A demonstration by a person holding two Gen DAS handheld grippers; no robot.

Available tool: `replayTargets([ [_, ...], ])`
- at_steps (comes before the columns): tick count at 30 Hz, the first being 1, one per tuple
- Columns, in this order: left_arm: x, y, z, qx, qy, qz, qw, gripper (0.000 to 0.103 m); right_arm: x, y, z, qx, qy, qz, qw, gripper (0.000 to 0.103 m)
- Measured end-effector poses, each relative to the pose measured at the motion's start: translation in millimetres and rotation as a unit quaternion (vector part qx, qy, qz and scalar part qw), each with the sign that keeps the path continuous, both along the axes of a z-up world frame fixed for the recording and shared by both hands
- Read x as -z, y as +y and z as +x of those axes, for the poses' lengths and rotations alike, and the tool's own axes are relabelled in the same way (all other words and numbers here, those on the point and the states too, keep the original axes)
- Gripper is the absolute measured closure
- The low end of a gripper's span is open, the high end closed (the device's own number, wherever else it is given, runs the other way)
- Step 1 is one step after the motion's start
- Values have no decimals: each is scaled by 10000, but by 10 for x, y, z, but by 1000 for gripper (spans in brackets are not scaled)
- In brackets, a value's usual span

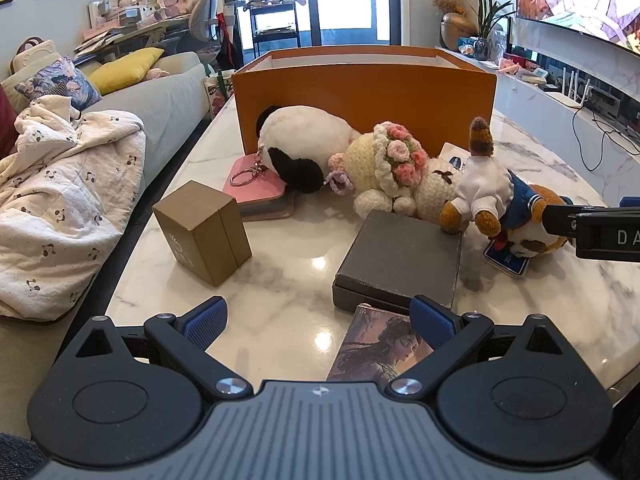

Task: Organize objects
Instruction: 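Grasp the portrait book with the left tool while the right tool grasps the plush dog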

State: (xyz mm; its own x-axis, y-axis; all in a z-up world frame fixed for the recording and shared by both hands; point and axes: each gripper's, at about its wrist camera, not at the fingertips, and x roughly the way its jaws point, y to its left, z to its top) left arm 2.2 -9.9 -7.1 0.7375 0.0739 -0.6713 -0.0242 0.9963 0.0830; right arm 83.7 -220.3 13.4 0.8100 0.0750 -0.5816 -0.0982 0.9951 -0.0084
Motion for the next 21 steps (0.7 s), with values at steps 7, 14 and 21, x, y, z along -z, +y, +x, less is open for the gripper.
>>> replayTargets([
  [7,-4,-34,-8,52,80,-8,10000,0,-1,3,1,2,-2,9,10000,1],
  [14,13,-35,-56,132,248,-83,9996,0,-2,4,-5,-8,-2,48,10000,1],
  [21,36,31,-91,158,313,-438,9984,0,-24,-49,-14,-21,37,180,9998,1],
])
